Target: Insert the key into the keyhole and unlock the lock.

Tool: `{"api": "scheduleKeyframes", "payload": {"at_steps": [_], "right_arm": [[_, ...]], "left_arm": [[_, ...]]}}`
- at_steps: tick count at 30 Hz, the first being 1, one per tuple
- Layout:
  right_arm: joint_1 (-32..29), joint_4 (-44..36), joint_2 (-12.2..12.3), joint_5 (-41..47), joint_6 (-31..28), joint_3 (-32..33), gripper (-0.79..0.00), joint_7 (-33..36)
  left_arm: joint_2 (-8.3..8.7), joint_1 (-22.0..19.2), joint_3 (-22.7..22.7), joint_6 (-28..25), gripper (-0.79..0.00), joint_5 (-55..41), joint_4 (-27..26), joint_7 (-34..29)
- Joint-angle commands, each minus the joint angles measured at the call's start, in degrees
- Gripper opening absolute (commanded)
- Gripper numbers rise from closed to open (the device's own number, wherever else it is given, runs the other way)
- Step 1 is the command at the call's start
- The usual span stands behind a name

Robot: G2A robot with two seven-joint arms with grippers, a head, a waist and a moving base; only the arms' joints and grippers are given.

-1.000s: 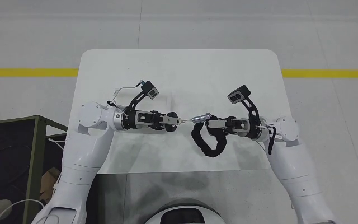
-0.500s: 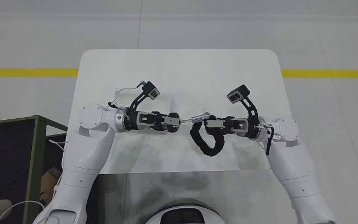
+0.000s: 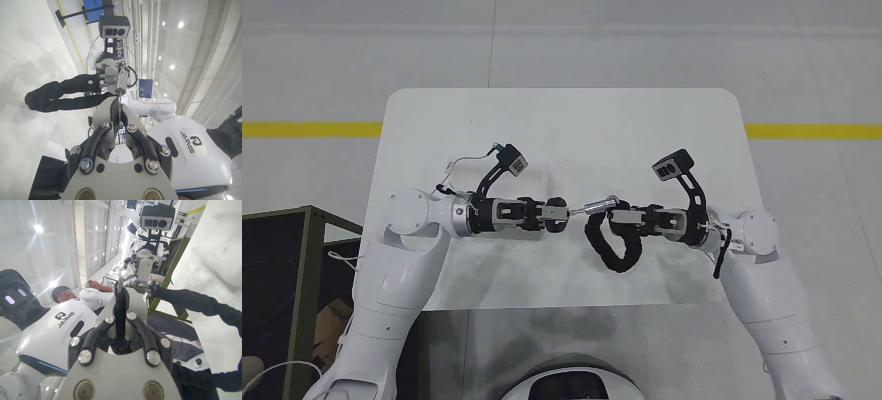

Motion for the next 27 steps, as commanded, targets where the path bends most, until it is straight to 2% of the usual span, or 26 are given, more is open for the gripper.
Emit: {"api": "scheduleKeyframes", "payload": {"at_steps": [1, 27], "right_arm": [[0.0, 0.0, 0.0, -0.3, -0.1, -0.2, -0.785, -0.2], [-1.1, -1.6, 0.6, -3.8, -1.8, 0.0, -0.785, -0.7]], "left_arm": [[-0.05, 0.0, 0.3, 0.0, -0.785, -0.3, -0.1, 0.0], [-0.13, -0.3, 1.2, 0.2, -0.785, 0.9, -0.7, 1.1]]}}
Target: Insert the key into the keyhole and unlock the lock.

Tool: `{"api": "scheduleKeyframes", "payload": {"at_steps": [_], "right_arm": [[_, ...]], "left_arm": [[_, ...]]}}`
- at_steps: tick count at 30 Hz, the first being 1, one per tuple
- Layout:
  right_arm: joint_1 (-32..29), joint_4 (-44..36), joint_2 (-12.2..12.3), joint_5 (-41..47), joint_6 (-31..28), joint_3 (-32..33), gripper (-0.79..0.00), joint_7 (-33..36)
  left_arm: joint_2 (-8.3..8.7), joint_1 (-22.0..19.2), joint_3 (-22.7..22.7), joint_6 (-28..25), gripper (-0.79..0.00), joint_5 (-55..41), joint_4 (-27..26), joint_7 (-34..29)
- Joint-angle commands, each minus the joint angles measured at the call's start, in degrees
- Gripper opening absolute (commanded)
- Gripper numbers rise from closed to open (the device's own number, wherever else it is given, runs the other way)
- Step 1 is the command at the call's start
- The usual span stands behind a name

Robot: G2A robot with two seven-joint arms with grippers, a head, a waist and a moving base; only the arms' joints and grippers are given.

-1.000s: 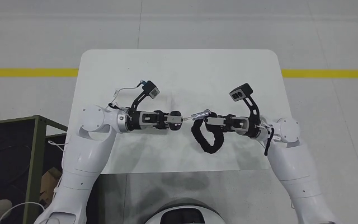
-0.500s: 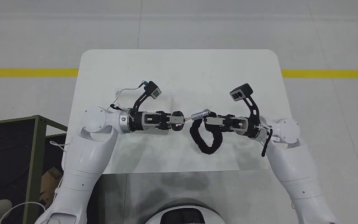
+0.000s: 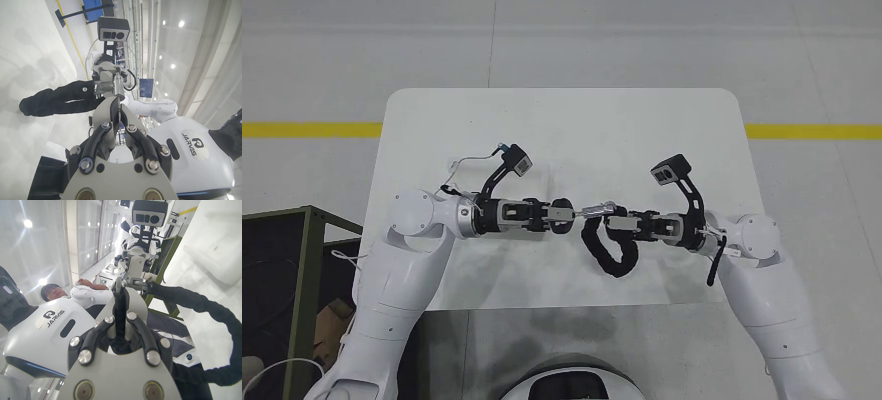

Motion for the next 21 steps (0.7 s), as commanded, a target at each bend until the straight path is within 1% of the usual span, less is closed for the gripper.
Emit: {"api": "scheduleKeyframes", "payload": {"at_steps": [1, 7, 8, 9, 10, 15, 21], "right_arm": [[-0.1, 0.0, 0.0, 0.0, 0.0, 0.1, -0.785, 0.1], [-0.4, 0.2, 0.2, 0.2, 0.0, 0.3, -0.785, 0.5], [-0.3, 0.3, 0.2, 0.4, 0.0, 0.3, -0.785, 0.4], [-0.4, 0.4, 0.2, 1.0, 0.2, 0.3, -0.785, 0.2], [-0.3, 0.6, 0.2, 1.5, 0.4, 0.2, -0.785, 0.3], [0.1, 1.1, 0.1, 2.9, 0.4, -0.3, -0.785, -0.2], [0.8, 1.9, -0.1, 5.0, 0.1, -0.7, -0.785, -2.0]], "left_arm": [[0.0, -0.1, 0.1, 0.1, -0.785, 0.2, 0.2, -0.1], [0.0, -0.5, 0.6, 0.7, -0.785, -0.2, 0.7, -1.6], [-0.03, -0.5, 0.6, 0.7, -0.705, -0.7, 0.8, -1.6], [-0.05, -0.5, 0.6, 0.5, -0.182, -1.0, 0.8, -1.5], [-0.06, -0.6, 0.6, 0.3, 0.0, -1.4, 0.8, -1.8], [-0.16, -0.1, 0.2, -0.7, 0.0, -2.8, 0.7, -0.6], [-0.18, 1.3, -0.7, -1.6, 0.0, -3.3, 0.4, 1.6]]}}
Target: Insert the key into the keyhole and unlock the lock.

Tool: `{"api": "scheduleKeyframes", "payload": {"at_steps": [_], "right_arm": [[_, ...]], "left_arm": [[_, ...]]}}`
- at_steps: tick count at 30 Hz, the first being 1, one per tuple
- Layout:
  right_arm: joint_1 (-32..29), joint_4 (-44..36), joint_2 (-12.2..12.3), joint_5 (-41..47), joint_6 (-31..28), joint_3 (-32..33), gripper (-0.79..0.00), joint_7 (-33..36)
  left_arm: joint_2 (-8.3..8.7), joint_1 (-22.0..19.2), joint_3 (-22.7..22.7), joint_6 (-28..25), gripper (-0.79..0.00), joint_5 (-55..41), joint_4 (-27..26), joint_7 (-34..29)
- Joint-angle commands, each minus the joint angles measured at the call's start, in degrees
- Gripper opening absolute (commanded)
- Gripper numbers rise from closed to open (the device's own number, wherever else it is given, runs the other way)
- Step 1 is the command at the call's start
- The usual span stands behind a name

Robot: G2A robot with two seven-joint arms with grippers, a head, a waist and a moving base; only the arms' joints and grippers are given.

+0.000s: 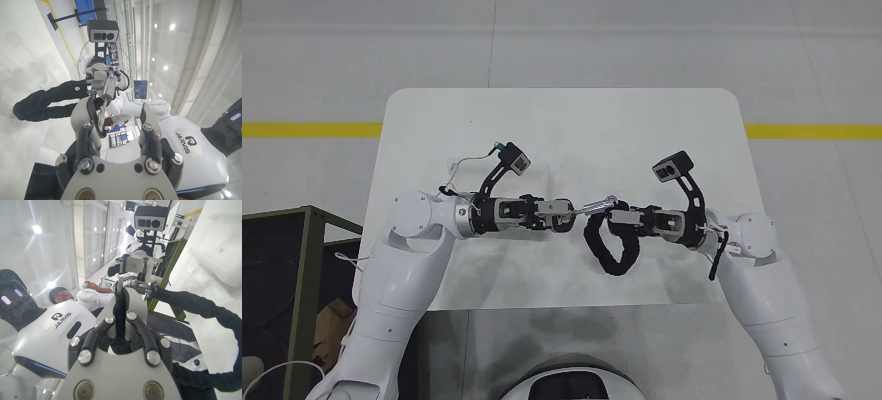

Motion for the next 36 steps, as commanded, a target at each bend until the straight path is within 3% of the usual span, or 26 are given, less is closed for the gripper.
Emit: {"api": "scheduleKeyframes", "payload": {"at_steps": [1, 7, 10, 11, 15, 36], "right_arm": [[0.1, 0.3, -0.1, 1.5, 0.0, 0.1, -0.785, -0.6], [0.6, 1.5, -0.2, 5.2, 0.2, 0.5, -0.785, -0.2], [0.7, 1.8, -0.2, 5.3, 0.1, 0.6, -0.785, -0.1], [0.8, 1.8, -0.2, 5.2, 0.1, 0.5, -0.785, -0.1], [0.8, 1.7, -0.2, 3.8, -0.4, 0.5, -0.785, -0.5], [-0.3, -0.8, 0.2, -4.0, -1.9, 0.3, -0.785, -2.4]], "left_arm": [[0.03, 0.6, -0.4, -0.4, 0.0, -0.1, -0.1, 0.4], [0.12, 2.0, -1.3, -2.1, -0.003, -0.1, 0.0, 1.0], [0.11, 2.6, -1.6, -3.0, -0.323, -0.3, 0.0, 1.8], [0.1, 2.7, -1.6, -3.1, -0.511, -0.3, 0.0, 1.8], [0.1, 3.0, -1.8, -3.4, -0.785, 0.2, -0.1, 2.8], [0.03, 2.4, -0.3, -2.2, -0.785, 4.3, -2.0, 5.0]]}}
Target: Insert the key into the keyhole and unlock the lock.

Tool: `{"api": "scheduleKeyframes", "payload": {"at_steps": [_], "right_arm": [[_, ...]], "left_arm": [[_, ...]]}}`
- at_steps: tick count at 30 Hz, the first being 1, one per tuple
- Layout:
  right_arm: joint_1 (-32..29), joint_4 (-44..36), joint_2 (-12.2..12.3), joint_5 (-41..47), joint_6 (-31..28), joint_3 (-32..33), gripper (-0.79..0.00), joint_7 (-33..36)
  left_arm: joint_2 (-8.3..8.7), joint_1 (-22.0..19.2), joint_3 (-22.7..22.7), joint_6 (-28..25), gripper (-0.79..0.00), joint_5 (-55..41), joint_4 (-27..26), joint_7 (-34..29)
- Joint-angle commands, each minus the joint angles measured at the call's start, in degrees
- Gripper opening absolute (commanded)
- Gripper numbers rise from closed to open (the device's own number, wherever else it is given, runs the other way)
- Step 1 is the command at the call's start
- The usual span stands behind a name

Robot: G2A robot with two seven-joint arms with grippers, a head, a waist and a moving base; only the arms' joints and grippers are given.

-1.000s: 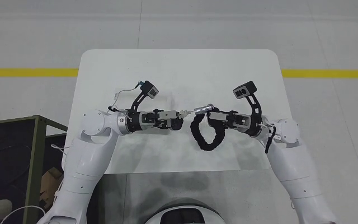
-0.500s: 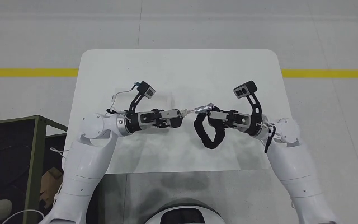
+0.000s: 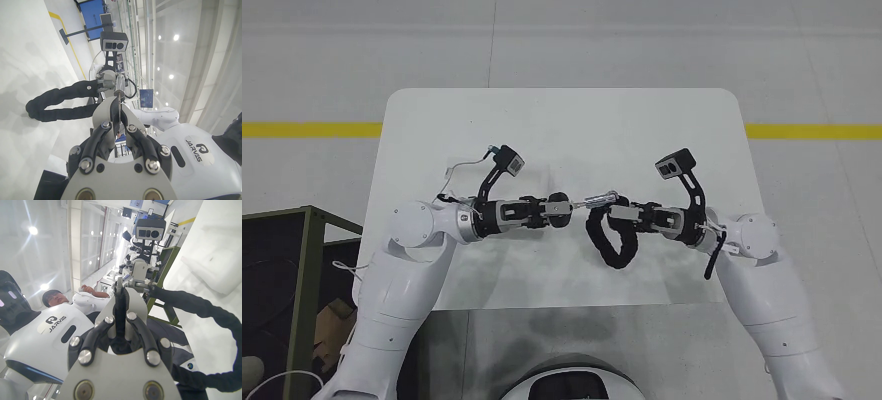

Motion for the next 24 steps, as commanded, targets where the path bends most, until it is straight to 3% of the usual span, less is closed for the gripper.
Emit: {"api": "scheduleKeyframes", "payload": {"at_steps": [1, 15, 19, 24], "right_arm": [[-0.1, -0.2, 0.1, -0.8, -0.2, 0.1, -0.785, -0.1], [-0.3, -0.3, 0.2, -0.9, 0.6, 0.5, -0.785, -0.6], [-2.8, -3.0, 0.4, -1.3, 1.4, 1.8, -0.785, -3.8], [-2.8, -3.4, 0.6, -1.5, 1.8, 2.5, -0.785, -4.5]], "left_arm": [[0.01, -0.1, 0.1, -0.2, -0.785, 0.6, -0.3, 0.1], [0.14, 0.0, 0.2, -0.5, -0.785, 3.0, -1.5, -0.1], [0.65, 3.2, 0.2, -8.8, -0.785, 22.4, -9.6, 6.7], [0.73, 6.2, 0.8, -15.7, -0.785, 36.1, -13.7, 15.4]]}}
